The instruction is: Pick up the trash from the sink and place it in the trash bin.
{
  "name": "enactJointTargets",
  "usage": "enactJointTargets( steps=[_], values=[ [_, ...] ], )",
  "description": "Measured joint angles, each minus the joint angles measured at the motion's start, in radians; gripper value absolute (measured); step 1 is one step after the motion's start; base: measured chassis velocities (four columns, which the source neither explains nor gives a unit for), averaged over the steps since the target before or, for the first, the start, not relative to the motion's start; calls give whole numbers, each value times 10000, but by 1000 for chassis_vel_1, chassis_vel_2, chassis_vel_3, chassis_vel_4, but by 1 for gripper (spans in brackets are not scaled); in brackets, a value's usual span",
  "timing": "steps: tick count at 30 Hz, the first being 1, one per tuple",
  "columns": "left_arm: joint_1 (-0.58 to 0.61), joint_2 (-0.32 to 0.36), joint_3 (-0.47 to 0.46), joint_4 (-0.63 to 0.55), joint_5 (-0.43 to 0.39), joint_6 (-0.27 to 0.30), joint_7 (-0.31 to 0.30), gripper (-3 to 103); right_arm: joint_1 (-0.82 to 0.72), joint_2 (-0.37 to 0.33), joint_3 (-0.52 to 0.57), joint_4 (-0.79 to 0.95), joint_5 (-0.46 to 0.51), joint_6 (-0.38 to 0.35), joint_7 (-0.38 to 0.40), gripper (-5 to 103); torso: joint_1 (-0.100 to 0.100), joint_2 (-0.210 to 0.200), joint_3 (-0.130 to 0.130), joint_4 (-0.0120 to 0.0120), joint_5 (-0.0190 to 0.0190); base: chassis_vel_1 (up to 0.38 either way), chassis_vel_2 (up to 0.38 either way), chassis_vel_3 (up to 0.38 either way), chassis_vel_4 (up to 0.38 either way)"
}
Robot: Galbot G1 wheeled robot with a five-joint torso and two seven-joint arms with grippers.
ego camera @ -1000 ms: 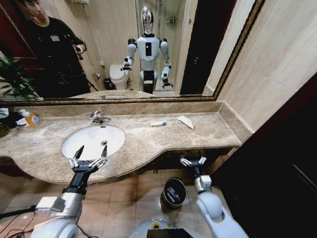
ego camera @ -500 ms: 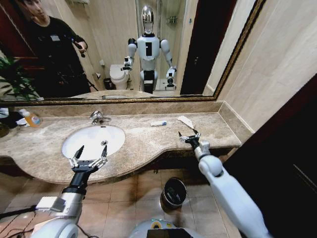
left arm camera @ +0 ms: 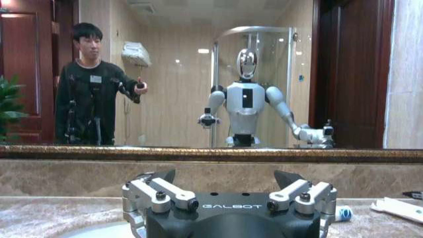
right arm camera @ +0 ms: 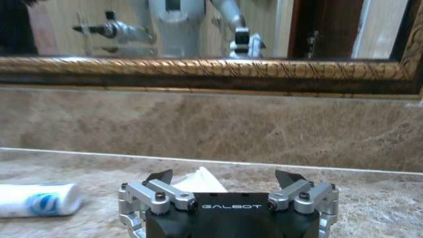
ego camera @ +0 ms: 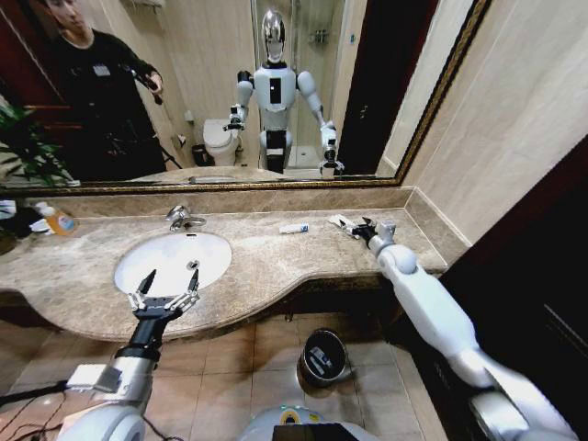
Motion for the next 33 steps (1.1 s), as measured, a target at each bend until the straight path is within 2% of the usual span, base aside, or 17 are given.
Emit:
enactJointTargets(
  steps=[5, 9, 12, 18, 23, 25, 26, 29, 30, 33],
  values=[
    [0, -1, -1, 0, 0, 0, -1, 100, 762, 227, -176, -936, -99, -527, -279, 100, 0, 0, -1, 2, -2, 0, 0, 0, 0],
    [0, 0, 0, 0, 0, 0, -1, 100, 1109, 283, -93, -1313, -381, -1740, -689, 100, -1, 0, -1, 0, -1, 0, 0, 0, 0],
    [0, 0, -1, 0, 0, 0, -1, 100, 1165, 245, -22, -1467, -421, -2011, -925, 100, -2, 0, -2, 0, -1, 0, 0, 0, 0],
    [0, 0, 0, 0, 0, 0, -2, 100, 1148, 139, 40, -1834, -440, -1980, -1167, 100, -2, 0, -2, -1, -1, 0, 0, 0, 0],
    [0, 0, 0, 0, 0, 0, -2, 100, 1145, 126, 29, -1989, -412, -1734, -980, 101, -2, 0, -2, -1, 0, 0, 0, 0, 0],
    [0, 0, 0, 0, 0, 0, -2, 100, 1096, 70, 6, -1923, -284, -1727, -865, 95, -2, 2, -2, 1, -3, 0, 0, 0, 0],
    [0, 0, 0, 0, 0, 0, -2, 100, 1096, 70, 6, -1923, -284, -1727, -865, 95, -2, 2, -2, 1, -3, 0, 0, 0, 0],
    [0, 0, -1, 0, 0, 0, -2, 100, 935, -19, -6, -1737, -131, -1729, -896, 81, -2, 2, -2, -1, -1, 0, 0, 0, 0],
    [0, 0, -1, 0, 0, 0, -2, 100, 891, -35, -5, -1681, -86, -1729, -923, 81, -2, 2, -2, -1, -2, 0, 0, 0, 0],
    [0, 0, -1, 0, 0, 0, -2, 100, 738, -78, -4, -1516, -10, -1729, -1058, 70, -2, 2, -2, 0, -1, 0, 0, 0, 0]
  ],
)
